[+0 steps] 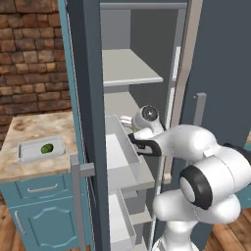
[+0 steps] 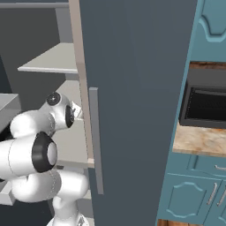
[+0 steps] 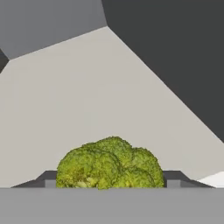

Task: Take the avocado and broccoli out of the freezer and place them in the tupperware container on the counter. Then put the tupperware containing the vegetables back in the freezer.

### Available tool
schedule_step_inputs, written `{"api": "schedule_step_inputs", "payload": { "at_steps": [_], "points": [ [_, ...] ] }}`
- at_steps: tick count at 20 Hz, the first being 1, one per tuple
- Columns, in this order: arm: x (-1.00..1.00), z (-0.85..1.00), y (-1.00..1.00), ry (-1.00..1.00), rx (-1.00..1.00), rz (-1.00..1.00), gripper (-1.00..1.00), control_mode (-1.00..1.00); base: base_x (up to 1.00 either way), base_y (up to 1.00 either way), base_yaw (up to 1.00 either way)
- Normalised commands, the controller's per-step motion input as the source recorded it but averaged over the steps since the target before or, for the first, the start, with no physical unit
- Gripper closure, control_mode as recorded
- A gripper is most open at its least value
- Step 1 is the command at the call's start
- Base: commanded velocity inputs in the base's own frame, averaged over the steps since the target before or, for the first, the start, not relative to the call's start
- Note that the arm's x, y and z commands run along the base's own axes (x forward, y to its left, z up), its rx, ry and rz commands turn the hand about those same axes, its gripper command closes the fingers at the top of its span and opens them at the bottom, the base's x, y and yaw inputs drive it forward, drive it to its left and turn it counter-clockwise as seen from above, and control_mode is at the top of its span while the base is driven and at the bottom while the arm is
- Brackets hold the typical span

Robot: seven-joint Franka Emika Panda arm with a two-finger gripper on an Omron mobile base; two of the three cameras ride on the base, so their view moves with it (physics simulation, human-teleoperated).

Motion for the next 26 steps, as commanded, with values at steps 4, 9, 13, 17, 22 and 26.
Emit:
{"api": "schedule_step_inputs", "payload": {
  "at_steps": [4,9,13,17,22,26],
  "points": [
    [-1.0,0.61,-0.13,-0.07,0.09,0.0,1.0,-1.0,0.0,0.0,0.0],
    [-1.0,0.97,0.0,-0.01,0.09,0.0,1.0,-1.0,0.0,0.0,0.0],
    [-1.0,1.0,-0.05,0.0,0.09,0.0,1.0,-1.0,0.0,0.0,0.0],
    [-0.99,1.0,-0.23,0.07,0.05,0.0,1.0,-1.0,0.0,0.0,0.0],
    [-0.82,0.97,-0.42,0.35,0.01,-0.05,1.0,-1.0,0.0,0.0,0.0],
    [-0.81,0.26,-0.38,0.39,0.0,-0.02,1.0,-1.0,0.0,0.0,0.0]
  ]
}}
